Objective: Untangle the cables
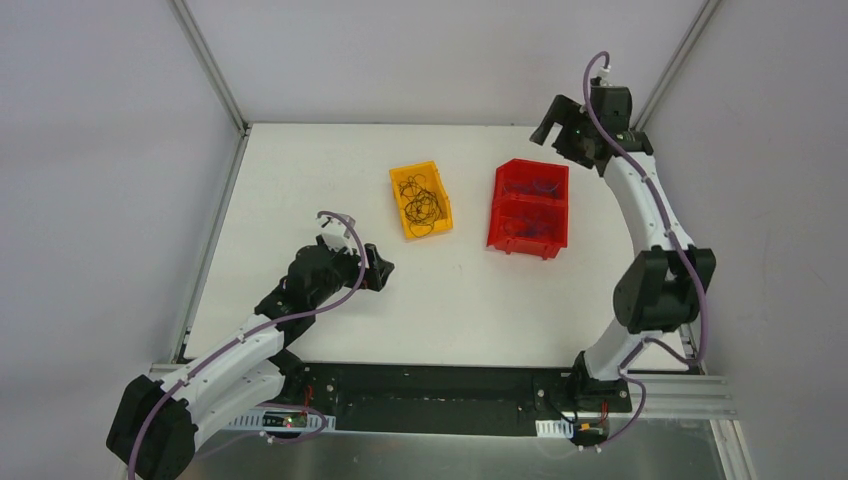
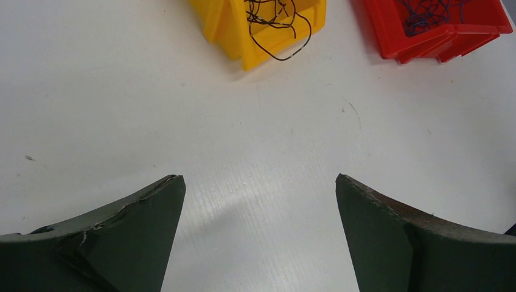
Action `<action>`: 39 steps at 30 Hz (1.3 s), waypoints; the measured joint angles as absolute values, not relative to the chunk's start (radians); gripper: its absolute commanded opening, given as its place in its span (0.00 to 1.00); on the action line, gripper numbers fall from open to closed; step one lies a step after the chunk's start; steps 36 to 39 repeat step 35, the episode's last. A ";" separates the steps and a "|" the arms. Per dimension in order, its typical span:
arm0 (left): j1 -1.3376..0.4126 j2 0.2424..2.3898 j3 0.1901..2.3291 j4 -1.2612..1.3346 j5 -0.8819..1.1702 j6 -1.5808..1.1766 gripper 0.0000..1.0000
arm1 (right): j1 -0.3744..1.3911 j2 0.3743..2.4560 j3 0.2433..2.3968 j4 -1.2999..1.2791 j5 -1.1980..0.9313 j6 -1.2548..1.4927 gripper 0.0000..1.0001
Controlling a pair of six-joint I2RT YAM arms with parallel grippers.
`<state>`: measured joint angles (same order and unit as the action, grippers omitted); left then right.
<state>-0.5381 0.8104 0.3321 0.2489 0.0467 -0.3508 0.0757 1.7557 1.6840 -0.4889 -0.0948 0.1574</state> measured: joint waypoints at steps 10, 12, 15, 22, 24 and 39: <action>-0.538 0.701 0.384 0.120 -0.031 -0.431 0.99 | 0.124 1.175 1.064 -0.278 -0.139 0.281 0.99; -0.538 0.625 0.413 0.068 -0.060 -0.455 0.99 | 0.137 1.015 0.929 -0.247 -0.150 0.296 0.99; -0.538 0.516 0.456 0.020 -0.108 -0.484 0.99 | 0.138 0.782 0.770 -0.228 -0.154 0.311 0.99; -0.538 0.420 0.467 -0.052 -0.212 -0.539 0.99 | 0.138 0.431 0.525 -0.231 -0.109 0.324 0.99; -0.538 0.405 0.445 -0.072 -0.234 -0.545 0.99 | 0.138 0.366 0.474 -0.242 -0.087 0.329 0.99; -0.538 0.314 0.368 -0.164 -0.315 -0.569 0.99 | 0.137 0.254 0.307 -0.213 0.012 0.336 0.99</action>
